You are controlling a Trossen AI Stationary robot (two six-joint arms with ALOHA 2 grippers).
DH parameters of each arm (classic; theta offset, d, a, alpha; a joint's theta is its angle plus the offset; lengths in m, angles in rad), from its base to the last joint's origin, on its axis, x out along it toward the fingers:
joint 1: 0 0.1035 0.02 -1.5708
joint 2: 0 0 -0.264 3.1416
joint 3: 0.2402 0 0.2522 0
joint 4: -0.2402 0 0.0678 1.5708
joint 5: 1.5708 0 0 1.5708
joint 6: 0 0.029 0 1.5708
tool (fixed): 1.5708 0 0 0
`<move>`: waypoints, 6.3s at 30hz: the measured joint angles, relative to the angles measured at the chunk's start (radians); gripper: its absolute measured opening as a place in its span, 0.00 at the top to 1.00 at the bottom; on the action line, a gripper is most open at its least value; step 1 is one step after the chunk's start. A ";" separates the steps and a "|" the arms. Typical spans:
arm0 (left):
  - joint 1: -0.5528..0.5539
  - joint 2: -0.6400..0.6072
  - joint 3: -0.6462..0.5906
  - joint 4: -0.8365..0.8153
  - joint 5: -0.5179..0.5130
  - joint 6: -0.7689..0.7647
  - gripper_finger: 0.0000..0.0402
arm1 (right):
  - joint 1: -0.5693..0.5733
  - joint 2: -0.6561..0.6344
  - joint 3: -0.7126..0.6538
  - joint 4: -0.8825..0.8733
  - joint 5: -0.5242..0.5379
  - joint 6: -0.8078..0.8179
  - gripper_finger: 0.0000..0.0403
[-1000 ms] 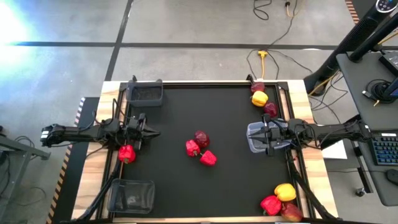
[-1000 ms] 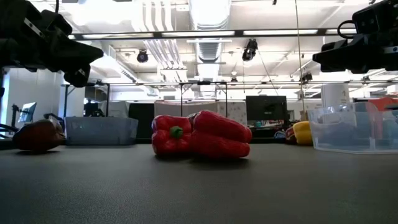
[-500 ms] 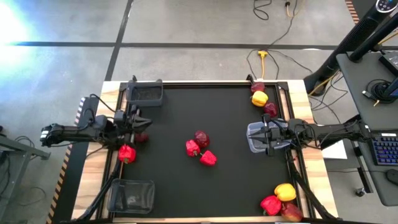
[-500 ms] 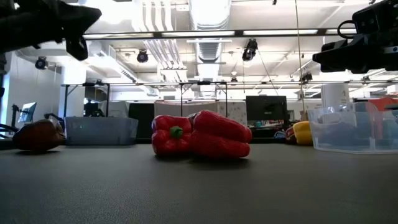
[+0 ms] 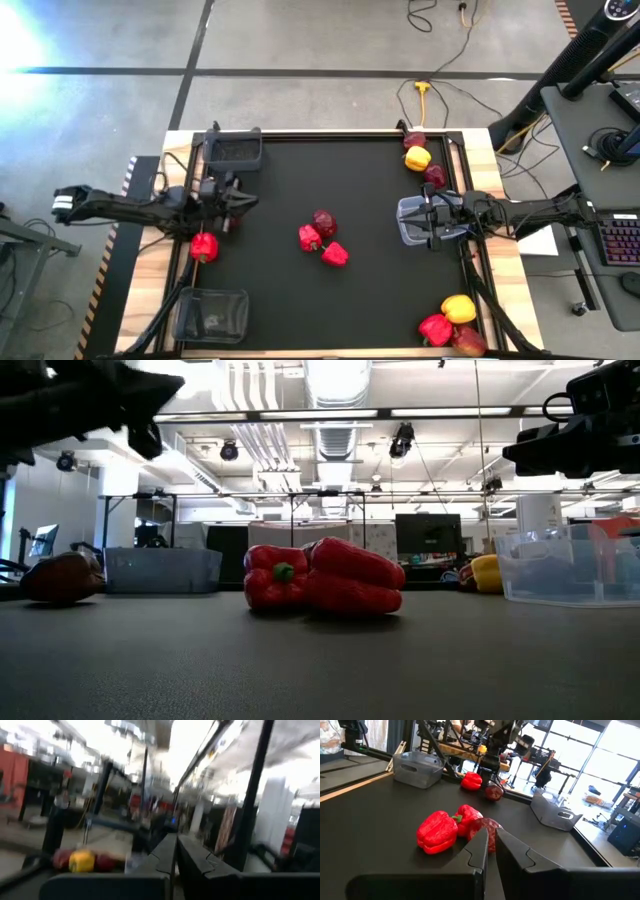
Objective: Sort produce into baskets
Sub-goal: Put the red apple into the top black bin
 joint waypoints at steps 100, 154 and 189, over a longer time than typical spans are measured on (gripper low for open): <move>0.926 1.016 1.330 -2.031 -0.425 -0.053 0.37 | 0.000 0.000 0.000 0.000 0.000 0.000 0.93; 0.186 0.984 1.293 -1.733 -0.168 -0.096 0.14 | 0.000 0.001 0.000 -0.001 0.000 0.000 0.93; -0.037 1.588 1.812 -1.993 -0.172 0.652 0.10 | 0.000 0.001 0.000 -0.001 0.000 0.000 0.93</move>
